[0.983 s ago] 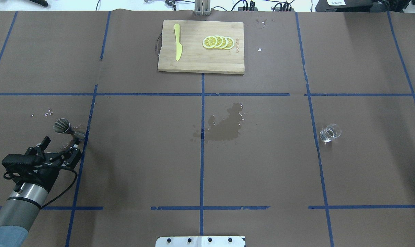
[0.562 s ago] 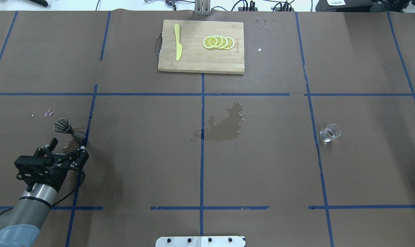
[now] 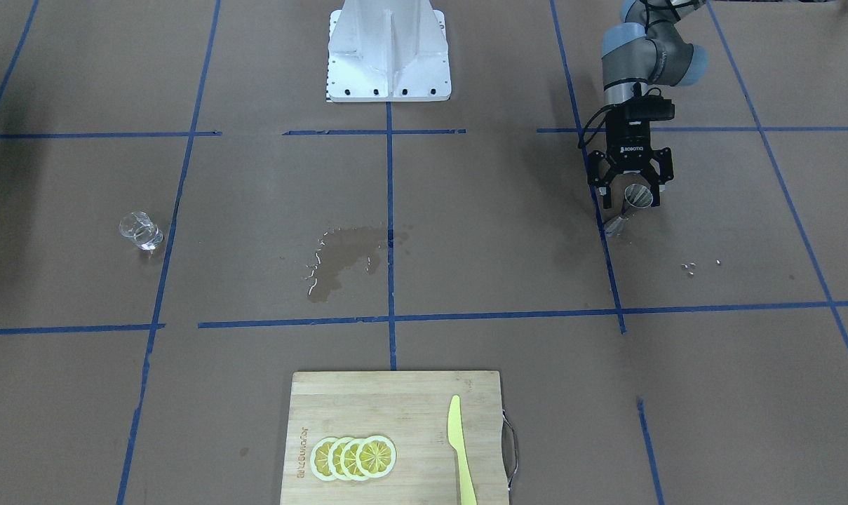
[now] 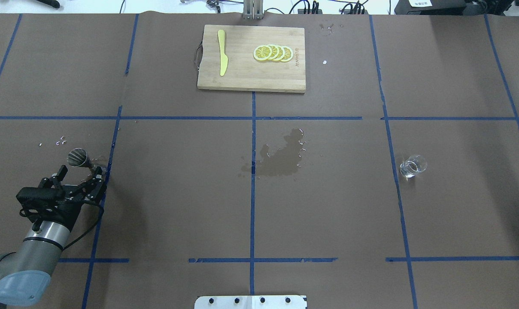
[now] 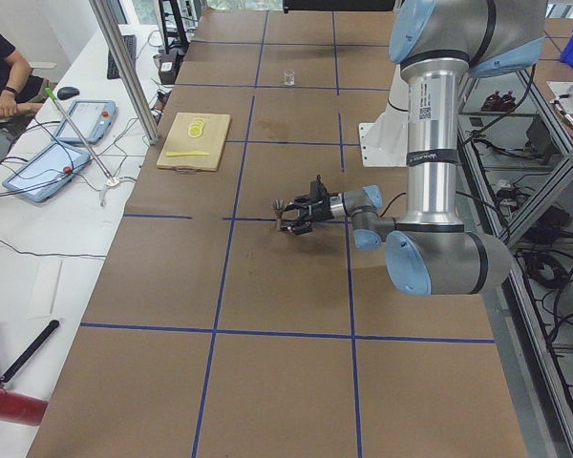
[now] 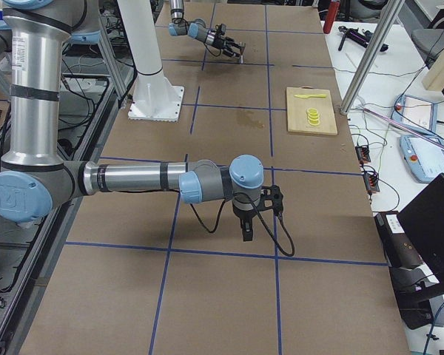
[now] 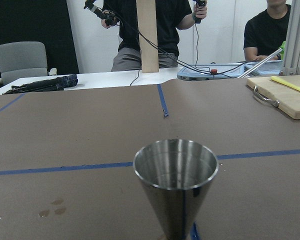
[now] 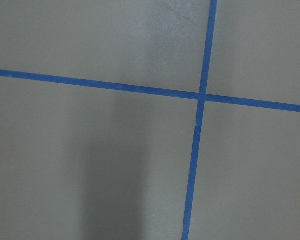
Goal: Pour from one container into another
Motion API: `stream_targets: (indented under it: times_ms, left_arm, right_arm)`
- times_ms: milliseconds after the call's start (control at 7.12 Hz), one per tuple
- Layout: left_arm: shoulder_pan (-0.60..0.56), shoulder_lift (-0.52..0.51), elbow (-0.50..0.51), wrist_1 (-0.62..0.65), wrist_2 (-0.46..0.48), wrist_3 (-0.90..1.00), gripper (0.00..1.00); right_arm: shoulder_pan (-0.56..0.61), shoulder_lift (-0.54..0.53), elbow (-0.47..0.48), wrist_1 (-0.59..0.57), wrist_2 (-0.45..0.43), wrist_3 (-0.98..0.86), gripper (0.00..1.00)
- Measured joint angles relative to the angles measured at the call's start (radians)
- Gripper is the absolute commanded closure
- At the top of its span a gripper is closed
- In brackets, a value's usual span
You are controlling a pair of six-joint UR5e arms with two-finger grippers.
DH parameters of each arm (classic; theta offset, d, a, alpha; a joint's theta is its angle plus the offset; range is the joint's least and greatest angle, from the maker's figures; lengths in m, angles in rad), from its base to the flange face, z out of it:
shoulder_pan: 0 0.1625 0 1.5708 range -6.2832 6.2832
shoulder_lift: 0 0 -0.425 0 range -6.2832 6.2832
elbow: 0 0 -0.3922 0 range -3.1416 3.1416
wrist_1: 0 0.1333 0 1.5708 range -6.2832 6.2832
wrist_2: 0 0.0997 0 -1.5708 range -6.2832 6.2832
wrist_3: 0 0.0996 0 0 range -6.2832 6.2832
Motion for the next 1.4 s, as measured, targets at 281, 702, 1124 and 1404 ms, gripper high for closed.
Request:
stream_targets:
  times_ms: [281, 702, 1124, 1404]
  left_arm:
    - [-0.012, -0.023, 0.022, -0.002, -0.004, 0.008, 0.26]
    - [-0.023, -0.027, 0.028, -0.010, -0.021, 0.022, 0.37]
    - [-0.024, -0.028, 0.028, -0.011, -0.035, 0.025, 0.58]
    - [-0.024, -0.029, 0.027, -0.016, -0.046, 0.030, 0.77]
  right_arm:
    - [0.000, 0.001, 0.002, 0.001, 0.000, 0.000, 0.00]
    - [0.000, 0.002, 0.006, 0.001, 0.000, 0.001, 0.00]
    - [0.000, 0.003, 0.006, 0.000, 0.000, 0.001, 0.00]
    - [0.000, 0.004, 0.005, 0.000, 0.000, 0.001, 0.00]
